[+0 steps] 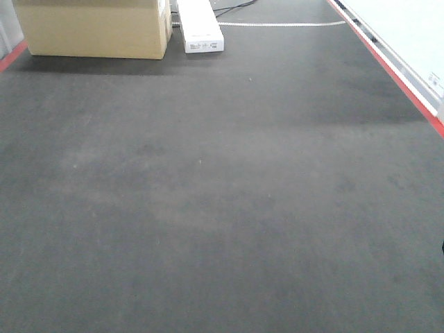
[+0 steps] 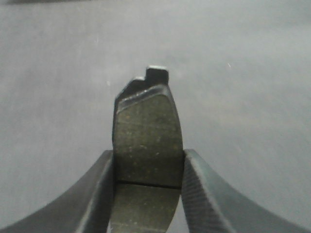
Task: Move and align brake pads A on conveyor
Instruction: 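Position both held pads above the black conveyor belt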
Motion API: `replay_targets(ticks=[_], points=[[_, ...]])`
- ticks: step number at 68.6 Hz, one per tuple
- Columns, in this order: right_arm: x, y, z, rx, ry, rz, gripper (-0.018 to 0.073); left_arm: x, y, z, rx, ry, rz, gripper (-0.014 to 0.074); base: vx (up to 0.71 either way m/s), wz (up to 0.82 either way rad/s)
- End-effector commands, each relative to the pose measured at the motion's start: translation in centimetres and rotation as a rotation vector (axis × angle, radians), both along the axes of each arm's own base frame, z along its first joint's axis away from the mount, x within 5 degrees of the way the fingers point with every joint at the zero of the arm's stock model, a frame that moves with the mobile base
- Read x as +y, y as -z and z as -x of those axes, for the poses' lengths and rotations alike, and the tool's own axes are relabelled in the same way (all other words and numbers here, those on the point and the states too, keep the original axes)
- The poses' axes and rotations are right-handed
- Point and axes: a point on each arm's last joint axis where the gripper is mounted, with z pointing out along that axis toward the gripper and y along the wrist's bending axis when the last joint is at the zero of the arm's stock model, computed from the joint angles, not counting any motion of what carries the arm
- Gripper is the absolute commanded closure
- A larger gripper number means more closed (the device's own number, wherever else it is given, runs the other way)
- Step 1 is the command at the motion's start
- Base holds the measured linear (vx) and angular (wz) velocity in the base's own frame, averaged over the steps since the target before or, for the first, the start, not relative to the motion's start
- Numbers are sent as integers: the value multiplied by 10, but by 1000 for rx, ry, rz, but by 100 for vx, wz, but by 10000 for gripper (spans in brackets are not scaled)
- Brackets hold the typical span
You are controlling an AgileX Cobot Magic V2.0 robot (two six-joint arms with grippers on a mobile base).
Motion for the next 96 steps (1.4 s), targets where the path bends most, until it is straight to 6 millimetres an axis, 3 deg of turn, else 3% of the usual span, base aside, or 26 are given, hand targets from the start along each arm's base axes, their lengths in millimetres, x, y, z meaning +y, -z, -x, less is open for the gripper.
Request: replay_targets(ticks=[1, 89, 96], points=[[-1, -19, -2, -128, 11, -12, 566, 0, -19, -3, -121, -6, 24, 603, 28, 3], [-1, -19, -1, -124, 11, -11, 566, 0, -19, -4, -126, -7, 25, 603, 4, 1], [-1, -19, -1, -124, 11, -11, 566, -3, -17, -2, -82, -7, 88, 601, 0, 0]])
